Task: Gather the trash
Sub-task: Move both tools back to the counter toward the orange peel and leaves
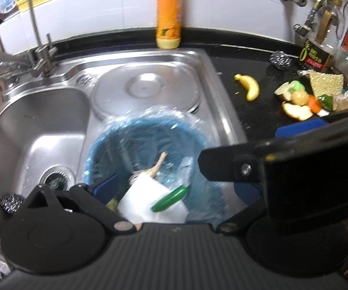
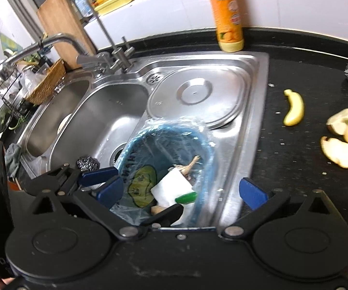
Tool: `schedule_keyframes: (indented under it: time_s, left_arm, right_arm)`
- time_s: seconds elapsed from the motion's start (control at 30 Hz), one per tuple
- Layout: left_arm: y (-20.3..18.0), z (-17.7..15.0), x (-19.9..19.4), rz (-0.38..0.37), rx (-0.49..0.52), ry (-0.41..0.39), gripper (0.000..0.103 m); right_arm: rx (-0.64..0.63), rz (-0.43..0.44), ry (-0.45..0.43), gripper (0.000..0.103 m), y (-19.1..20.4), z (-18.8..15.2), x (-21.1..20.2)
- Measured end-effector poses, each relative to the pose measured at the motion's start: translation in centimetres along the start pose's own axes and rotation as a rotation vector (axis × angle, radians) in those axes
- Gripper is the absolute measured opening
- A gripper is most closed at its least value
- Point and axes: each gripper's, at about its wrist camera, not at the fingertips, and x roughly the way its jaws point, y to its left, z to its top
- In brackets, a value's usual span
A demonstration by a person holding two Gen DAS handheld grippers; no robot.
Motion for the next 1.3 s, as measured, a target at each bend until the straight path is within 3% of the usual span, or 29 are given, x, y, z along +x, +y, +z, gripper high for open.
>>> schedule_keyframes:
  time_s: [0.43,0.77,1.03,1.13,1.3]
  left_arm:
    - [-7.6,3.5,0.3,-0.050,0.080,-0.049,0.103]
    - [-13.5,6.1,2.1,-0.081,0.129,-0.053,0.103]
    - [-18.0,6.9,4.2,-0.107,0.199,-0.022,0.103]
    - [-19.1,7.2,5.0,-0.109,0.214,-0.009,0.103]
    - [-19.5,7.8,6.2,-0.091,0.217,-0.001,0.103]
  right_arm:
    - [0.098,-0.050,-0.086,0.103,-7.1,-0.3,-4.9]
    - [0.259,-0.135,-0.157,0.103,-17.1,-1.7,-8.7]
    - [0.428,-0.247,-0.253,0.103,-25.8,-5.9,-11.8]
    - [0.449,-0.266,-0.268,0.095,-27.8,-6.9,-12.2]
    - [0.468,-0.243,-0.235,0.067,-29.7,-7.6,-11.2]
